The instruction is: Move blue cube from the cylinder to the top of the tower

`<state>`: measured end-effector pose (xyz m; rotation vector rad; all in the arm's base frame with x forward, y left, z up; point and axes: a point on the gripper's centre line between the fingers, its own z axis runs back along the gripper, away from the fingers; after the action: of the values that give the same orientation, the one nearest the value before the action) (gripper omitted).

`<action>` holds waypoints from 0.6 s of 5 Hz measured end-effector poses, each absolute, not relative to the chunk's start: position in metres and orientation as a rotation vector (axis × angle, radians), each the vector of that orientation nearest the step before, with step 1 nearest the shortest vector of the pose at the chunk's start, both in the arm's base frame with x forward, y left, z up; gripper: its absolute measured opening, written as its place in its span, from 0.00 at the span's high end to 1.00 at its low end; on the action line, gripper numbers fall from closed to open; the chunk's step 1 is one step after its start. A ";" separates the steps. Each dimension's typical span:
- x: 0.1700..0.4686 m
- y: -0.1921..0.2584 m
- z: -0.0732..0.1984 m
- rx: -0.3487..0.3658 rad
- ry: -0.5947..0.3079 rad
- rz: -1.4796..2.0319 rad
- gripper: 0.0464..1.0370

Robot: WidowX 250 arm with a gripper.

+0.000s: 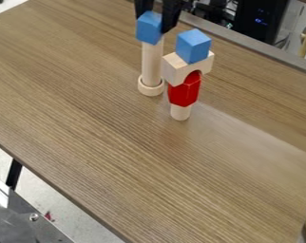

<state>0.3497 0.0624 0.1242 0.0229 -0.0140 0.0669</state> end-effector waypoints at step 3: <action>0.337 0.002 0.166 0.115 -0.034 -0.136 0.48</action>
<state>0.3368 0.0020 0.1662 0.1146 -0.0338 -0.1361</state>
